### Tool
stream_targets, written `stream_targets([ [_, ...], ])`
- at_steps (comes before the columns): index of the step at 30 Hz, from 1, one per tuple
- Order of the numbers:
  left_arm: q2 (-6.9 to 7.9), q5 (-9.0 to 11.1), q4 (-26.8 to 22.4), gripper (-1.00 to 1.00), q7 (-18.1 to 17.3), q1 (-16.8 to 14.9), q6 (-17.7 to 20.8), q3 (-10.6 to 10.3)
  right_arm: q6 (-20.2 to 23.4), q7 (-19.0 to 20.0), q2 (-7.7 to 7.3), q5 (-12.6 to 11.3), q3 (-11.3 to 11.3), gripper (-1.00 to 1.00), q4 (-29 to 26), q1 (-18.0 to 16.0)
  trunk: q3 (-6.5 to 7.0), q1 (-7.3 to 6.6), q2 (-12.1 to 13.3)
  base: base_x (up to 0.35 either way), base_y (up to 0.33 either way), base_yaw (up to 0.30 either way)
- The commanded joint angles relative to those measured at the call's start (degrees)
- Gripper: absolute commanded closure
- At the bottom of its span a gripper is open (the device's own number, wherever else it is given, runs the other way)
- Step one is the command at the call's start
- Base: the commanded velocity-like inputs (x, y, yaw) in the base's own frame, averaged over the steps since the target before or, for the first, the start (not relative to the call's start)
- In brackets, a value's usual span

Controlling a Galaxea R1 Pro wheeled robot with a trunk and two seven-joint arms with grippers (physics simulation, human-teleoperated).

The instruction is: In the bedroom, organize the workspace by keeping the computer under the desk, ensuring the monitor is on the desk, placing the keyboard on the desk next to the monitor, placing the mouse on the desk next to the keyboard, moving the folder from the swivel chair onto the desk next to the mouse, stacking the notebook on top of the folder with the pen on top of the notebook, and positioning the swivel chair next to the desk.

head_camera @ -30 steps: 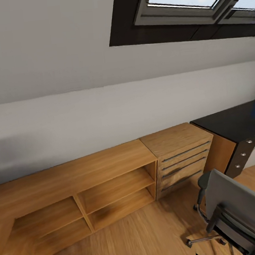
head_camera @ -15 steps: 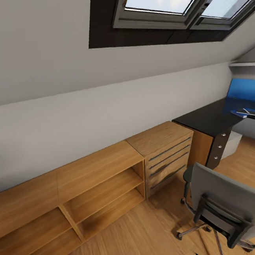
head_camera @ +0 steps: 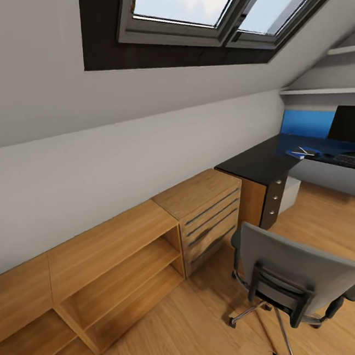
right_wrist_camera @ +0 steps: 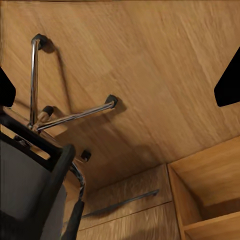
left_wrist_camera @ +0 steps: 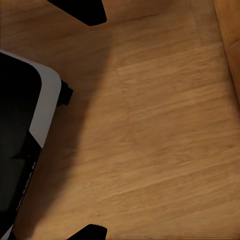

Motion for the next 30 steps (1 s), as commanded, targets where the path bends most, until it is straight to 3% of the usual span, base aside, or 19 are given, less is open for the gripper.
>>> stream_targets([
  [1,0.03,0.36,-0.03,-1.00,0.41,-0.04,-0.24,-0.49,-0.04,-0.52,0.02,0.00,0.48,-1.00,0.03,-0.06,-0.12,0.03,-0.12,0.000,0.000,-0.299],
  [30,0.03,0.36,-0.03,-1.00,0.41,-0.04,-0.29,-0.53,-0.05,-0.52,0.07,0.00,0.48,-1.00,-0.02,-0.06,-0.12,0.03,-0.12,0.000,0.000,-0.299],
])
